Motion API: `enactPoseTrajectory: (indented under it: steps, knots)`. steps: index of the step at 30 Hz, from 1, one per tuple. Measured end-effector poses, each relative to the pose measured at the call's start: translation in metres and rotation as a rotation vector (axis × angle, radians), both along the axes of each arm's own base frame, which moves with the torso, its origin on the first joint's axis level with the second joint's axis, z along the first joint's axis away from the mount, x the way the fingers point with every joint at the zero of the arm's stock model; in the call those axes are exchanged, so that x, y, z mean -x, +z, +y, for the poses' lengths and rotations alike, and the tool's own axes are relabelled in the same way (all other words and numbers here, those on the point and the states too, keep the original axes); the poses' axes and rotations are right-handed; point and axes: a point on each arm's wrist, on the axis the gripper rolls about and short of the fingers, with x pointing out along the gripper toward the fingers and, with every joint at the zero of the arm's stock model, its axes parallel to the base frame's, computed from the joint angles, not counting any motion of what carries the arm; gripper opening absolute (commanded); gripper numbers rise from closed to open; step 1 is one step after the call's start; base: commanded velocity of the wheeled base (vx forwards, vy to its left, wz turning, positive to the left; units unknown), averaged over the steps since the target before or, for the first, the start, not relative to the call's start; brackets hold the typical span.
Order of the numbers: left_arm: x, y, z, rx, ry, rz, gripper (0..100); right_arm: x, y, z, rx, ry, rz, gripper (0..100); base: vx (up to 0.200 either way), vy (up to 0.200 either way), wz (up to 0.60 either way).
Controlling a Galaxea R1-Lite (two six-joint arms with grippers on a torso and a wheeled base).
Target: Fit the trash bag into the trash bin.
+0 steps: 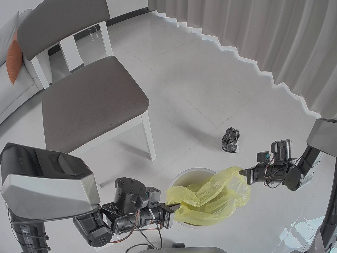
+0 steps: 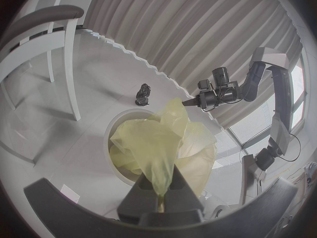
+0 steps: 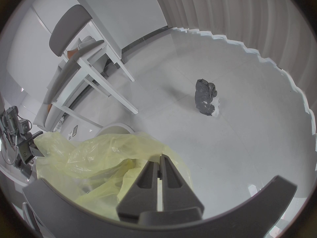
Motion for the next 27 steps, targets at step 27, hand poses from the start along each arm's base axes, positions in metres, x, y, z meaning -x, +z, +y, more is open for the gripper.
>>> enactPoseTrajectory:
  steps: [27]
  knots:
    - [0.024,-0.011,0.025,-0.047,-0.034,0.089,0,0.016,-0.033,0.011,0.032,0.059,0.109,0,0.000,0.000,0.00]
